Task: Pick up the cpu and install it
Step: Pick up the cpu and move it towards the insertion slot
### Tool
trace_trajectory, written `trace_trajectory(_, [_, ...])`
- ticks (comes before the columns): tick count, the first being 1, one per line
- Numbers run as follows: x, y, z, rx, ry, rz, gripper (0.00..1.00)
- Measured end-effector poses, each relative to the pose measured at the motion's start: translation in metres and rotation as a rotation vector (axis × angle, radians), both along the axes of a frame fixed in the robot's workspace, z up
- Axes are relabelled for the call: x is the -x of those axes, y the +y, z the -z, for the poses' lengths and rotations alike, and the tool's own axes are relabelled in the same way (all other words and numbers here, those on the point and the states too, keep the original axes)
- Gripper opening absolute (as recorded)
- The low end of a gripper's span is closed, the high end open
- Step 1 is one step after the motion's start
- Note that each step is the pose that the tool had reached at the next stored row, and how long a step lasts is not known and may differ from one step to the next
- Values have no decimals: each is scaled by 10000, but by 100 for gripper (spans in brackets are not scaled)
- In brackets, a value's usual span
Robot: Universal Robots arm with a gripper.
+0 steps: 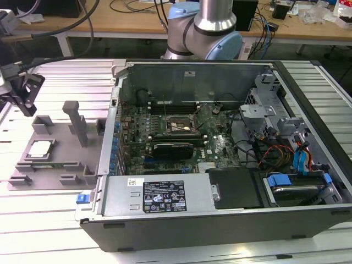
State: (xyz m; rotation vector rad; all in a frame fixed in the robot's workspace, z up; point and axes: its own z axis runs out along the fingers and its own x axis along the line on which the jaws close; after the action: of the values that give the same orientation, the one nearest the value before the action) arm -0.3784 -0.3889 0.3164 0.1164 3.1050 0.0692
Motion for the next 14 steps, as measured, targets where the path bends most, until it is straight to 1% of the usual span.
trace_trajectory(6, [22, 0, 7, 0, -4, 0, 11])
trace_trajectory(12, [59, 0, 25, 0, -10, 0, 11])
trace_trajectory(14, [78, 0, 41, 0, -12, -1, 11])
